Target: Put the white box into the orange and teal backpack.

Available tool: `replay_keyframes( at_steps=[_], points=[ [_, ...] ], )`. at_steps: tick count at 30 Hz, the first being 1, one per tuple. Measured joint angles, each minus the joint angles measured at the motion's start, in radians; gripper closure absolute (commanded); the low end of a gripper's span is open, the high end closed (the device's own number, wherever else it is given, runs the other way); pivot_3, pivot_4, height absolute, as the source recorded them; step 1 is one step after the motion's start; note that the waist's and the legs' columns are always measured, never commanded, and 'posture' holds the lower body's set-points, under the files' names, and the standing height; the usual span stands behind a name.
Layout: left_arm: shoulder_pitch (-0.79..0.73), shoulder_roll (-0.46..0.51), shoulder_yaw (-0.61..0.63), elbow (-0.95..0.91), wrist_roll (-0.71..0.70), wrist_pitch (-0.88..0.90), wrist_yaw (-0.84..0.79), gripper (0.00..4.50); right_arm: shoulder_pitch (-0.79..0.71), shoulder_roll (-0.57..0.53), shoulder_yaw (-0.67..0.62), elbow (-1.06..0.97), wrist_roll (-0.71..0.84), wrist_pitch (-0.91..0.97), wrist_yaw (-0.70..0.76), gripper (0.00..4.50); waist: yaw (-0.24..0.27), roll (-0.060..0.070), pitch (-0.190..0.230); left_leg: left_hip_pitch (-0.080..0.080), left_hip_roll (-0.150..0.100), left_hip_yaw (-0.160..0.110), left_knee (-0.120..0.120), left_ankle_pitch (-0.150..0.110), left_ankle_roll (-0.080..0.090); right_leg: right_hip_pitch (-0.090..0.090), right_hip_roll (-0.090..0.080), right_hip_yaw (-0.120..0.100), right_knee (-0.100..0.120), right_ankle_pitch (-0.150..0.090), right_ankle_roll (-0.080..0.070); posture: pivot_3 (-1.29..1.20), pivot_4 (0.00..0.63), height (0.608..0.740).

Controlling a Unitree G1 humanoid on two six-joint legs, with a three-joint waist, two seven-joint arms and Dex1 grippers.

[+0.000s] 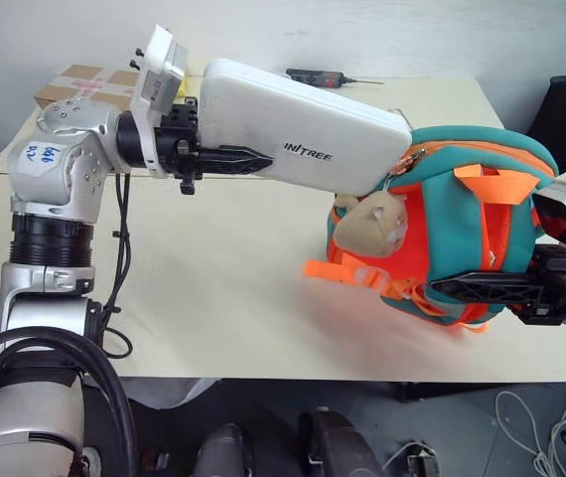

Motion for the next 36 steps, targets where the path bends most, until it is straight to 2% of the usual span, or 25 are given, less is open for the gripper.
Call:
replay_keyframes(
  at_steps=[8,16,21,24,27,32,36],
  points=[
    [-0.092,-0.010,0.000,0.141,0.042,-0.086,-0.054,3.10,0.048,0.000,-0.031,-0.027,0.021,-0.003,-0.008,4.48,0.009,0.000,0.000,0.000,0.000,0.000,0.000,0.000,0.000,0.000,0.000,0.000,0.000,0.000,0.000,0.00,0.150,0.740],
    [-0.020,-0.078,-0.011,0.130,0.092,-0.203,-0.067,3.10,0.052,-0.032,-0.046,-0.021,0.027,-0.003,0.016,4.48,0.009,0.000,0.000,0.000,0.000,0.000,0.000,0.000,0.000,0.000,0.000,0.000,0.000,0.000,0.000,0.00,0.150,0.740],
    [0.034,-0.103,-0.068,0.135,0.186,-0.395,-0.070,3.10,0.052,-0.032,-0.046,-0.020,0.027,-0.003,0.023,4.48,0.009,0.000,0.000,0.000,0.000,0.000,0.000,0.000,0.000,0.000,0.000,0.000,0.000,0.000,0.000,0.00,0.150,0.740],
    [0.014,-0.118,-0.078,0.150,0.209,-0.441,-0.074,3.10,0.051,-0.032,-0.046,-0.021,0.027,-0.004,0.023,4.48,0.010,0.000,0.000,0.000,0.000,0.000,0.000,0.000,0.000,0.000,0.000,0.000,0.000,0.000,0.000,0.00,0.150,0.740],
    [-0.024,-0.195,-0.095,0.189,0.223,-0.422,-0.064,3.10,0.033,-0.028,-0.038,-0.023,0.025,-0.016,0.019,4.48,0.012,0.000,0.000,0.000,0.000,0.000,0.001,0.000,0.001,0.000,0.000,0.000,0.001,0.000,0.000,0.00,0.150,0.740],
    [-0.047,-0.376,-0.128,0.243,0.244,-0.337,0.023,3.10,-0.003,0.050,0.010,-0.054,-0.004,-0.081,-0.031,4.48,0.012,-0.001,0.000,-0.001,-0.001,0.000,0.001,-0.001,0.002,0.000,0.000,0.000,-0.001,0.000,0.001,0.00,0.150,0.740],
    [-0.058,-0.524,-0.163,0.322,0.298,-0.339,0.134,3.10,-0.020,0.143,0.078,-0.080,-0.119,-0.176,-0.132,4.48,0.008,0.000,0.000,-0.001,-0.001,0.000,0.000,-0.001,0.001,0.000,0.001,0.001,0.000,0.000,0.001,0.00,0.150,0.740]
  ],
)
